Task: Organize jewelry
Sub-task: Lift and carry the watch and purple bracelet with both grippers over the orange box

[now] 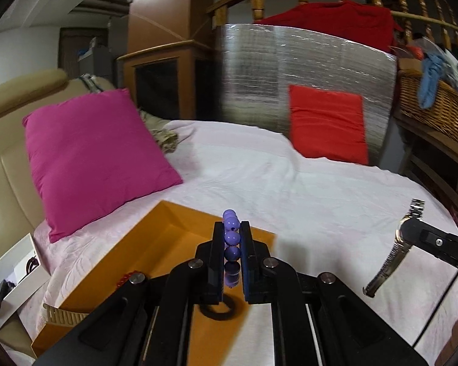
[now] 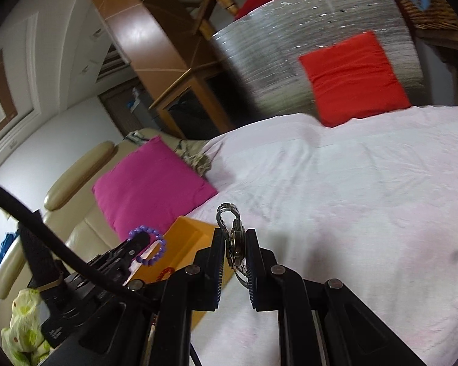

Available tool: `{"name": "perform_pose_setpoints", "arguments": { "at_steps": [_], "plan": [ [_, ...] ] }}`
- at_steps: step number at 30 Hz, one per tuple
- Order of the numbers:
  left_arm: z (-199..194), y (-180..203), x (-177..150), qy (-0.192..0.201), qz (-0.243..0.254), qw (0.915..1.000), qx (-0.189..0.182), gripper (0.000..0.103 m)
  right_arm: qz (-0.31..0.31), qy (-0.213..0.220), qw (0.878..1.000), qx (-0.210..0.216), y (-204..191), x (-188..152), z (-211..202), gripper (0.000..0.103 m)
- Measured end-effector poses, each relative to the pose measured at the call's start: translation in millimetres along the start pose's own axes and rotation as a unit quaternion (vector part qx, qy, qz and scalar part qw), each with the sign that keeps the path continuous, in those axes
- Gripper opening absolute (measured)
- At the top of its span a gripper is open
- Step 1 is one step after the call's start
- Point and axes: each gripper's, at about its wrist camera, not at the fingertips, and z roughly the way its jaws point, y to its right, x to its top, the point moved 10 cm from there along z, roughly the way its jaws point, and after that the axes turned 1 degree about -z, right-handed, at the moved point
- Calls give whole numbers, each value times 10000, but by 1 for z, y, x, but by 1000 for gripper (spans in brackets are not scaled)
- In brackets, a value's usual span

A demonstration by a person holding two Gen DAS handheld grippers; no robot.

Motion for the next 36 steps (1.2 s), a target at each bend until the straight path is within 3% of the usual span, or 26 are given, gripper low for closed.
{"name": "perform_pose_setpoints", "arguments": {
  "at_steps": [11, 19, 30, 36],
  "plan": [
    [31, -60, 7, -108, -286, 9980, 559, 9, -386, -220, 9986, 295, -63, 20, 58, 14],
    [53, -86, 5, -305, -267, 9955, 857, 9, -489, -616, 9959, 447, -86, 12, 111, 15],
    [92, -99, -30, -1304, -486, 9882, 634, 9, -521, -1364, 9890, 226, -73, -24, 173, 15],
    [99, -92, -41, -1555, -316, 9854, 611, 9, -495, -1656, 9849, 113, -66, -38, 190, 15]
  ]
}}
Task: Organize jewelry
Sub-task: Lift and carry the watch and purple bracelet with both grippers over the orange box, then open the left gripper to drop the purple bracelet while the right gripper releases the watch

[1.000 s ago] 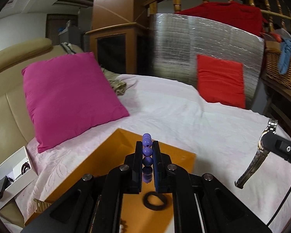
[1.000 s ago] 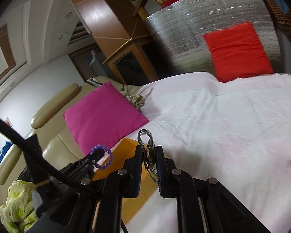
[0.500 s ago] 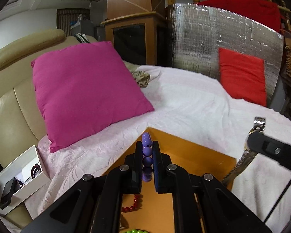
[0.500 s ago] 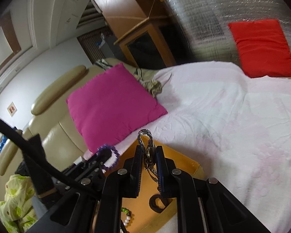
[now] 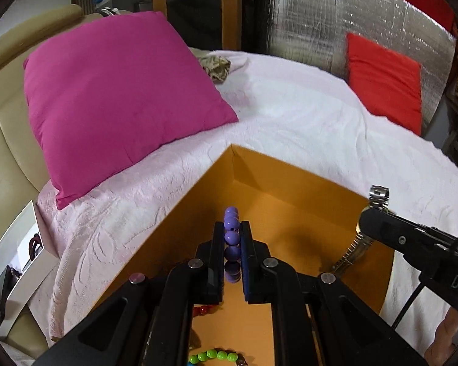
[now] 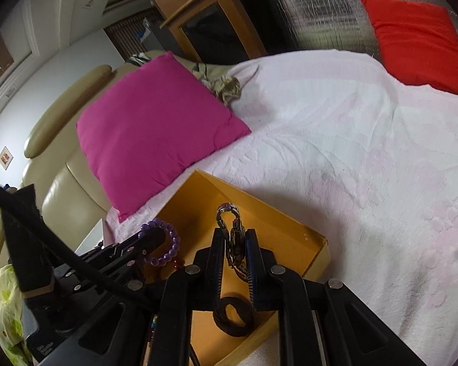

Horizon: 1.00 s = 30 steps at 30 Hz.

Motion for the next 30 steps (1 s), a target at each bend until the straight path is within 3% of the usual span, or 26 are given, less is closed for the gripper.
{"name": "perform_pose_setpoints", "arguments": {
  "at_steps": [10, 15, 21, 30],
  "plan": [
    [22, -9, -18, -587, -81, 9982, 126, 9, 4, -439, 9989, -162, 6, -13, 26, 15],
    [24, -10, -22, -700, 16, 9973, 199, 9, 177, -622, 9977, -192, 13, -17, 38, 15],
    [27, -10, -25, -836, 45, 9962, 226, 28, 407, -695, 9967, -111, 13, -12, 42, 16],
    [14, -6, -14, -563, 118, 9981, 217, 38, 576, -417, 9975, 30, 14, -7, 25, 16]
  ]
}}
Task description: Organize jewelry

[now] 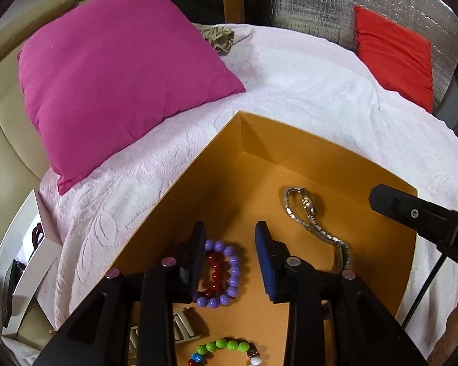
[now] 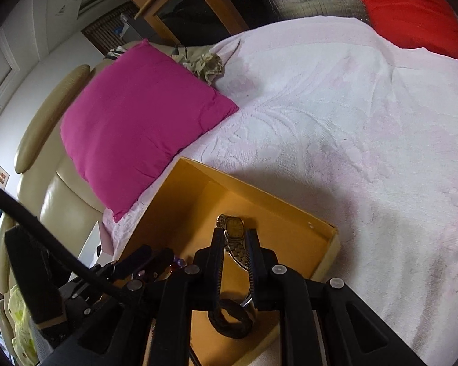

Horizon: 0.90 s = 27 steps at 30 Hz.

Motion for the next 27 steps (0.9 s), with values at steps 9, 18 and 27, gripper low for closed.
{"name": "perform_pose_setpoints", "arguments": {
  "at_steps": [9, 18, 27],
  "plan": [
    [-27, 2, 18, 645, 5, 9977, 191, 63, -154, 290, 9995, -18, 4, -9, -39, 16],
    [-58, 8, 19, 1047, -533, 9931, -37, 72, -250, 621, 9976, -171, 28, -32, -104, 24],
    [-126, 34, -6, 1743, 30, 9839, 389, 79, -291, 753, 9965, -198, 35, -83, -174, 39]
  ]
}}
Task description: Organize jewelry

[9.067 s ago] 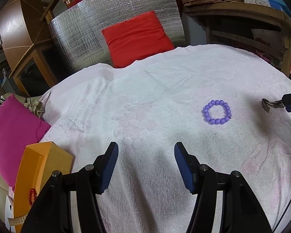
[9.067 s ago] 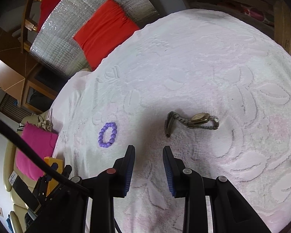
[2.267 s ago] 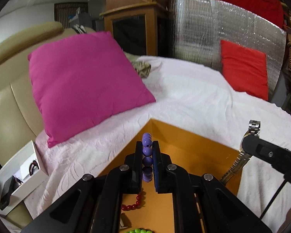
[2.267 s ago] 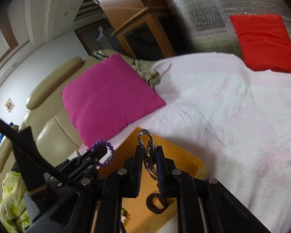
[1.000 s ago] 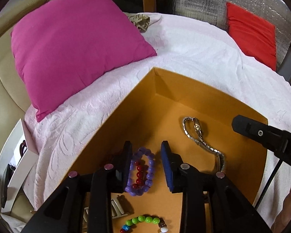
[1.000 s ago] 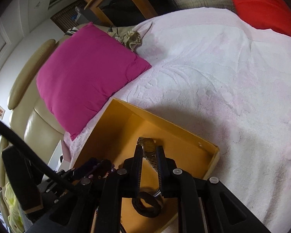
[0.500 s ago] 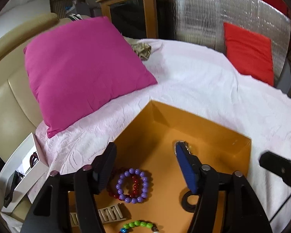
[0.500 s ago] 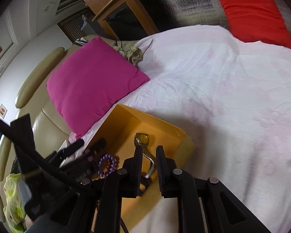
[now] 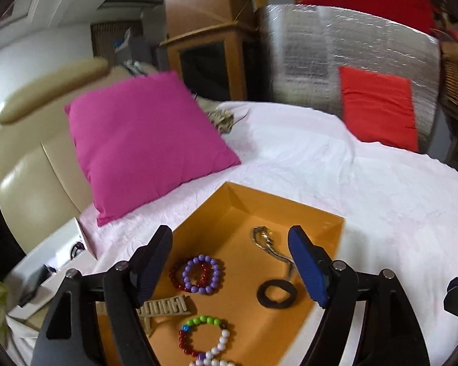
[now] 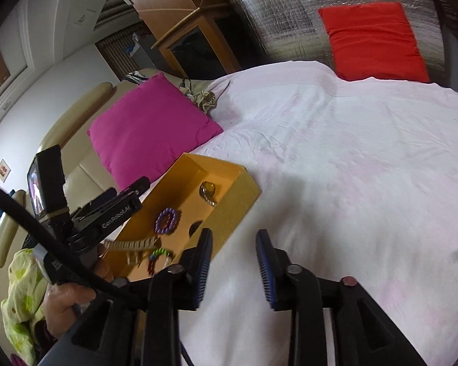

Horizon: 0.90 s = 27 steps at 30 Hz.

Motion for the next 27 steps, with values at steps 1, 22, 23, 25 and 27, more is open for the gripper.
{"name": "perform_pose_setpoints", "arguments": {
  "at_steps": [1, 22, 23, 25, 27],
  "plan": [
    [-11, 1, -1, 58, 58, 10000, 42, 79, 13, 49, 10000, 5, 0, -5, -11, 43],
    [-129, -1, -29, 370, 680, 9968, 212, 84, 489, 561, 9967, 317, 2, -58, -90, 44],
    [-133, -3, -29, 374, 660, 9969, 203, 84, 478, 575, 9966, 342, -1, -58, -93, 44],
    [-144, -7, -28, 426, 614, 9969, 236, 84, 434, 604, 9965, 383, -7, -59, -100, 44],
    [-152, -11, -27, 460, 610, 9967, 262, 85, 377, 624, 9965, 415, -14, -61, -106, 44]
  ]
}}
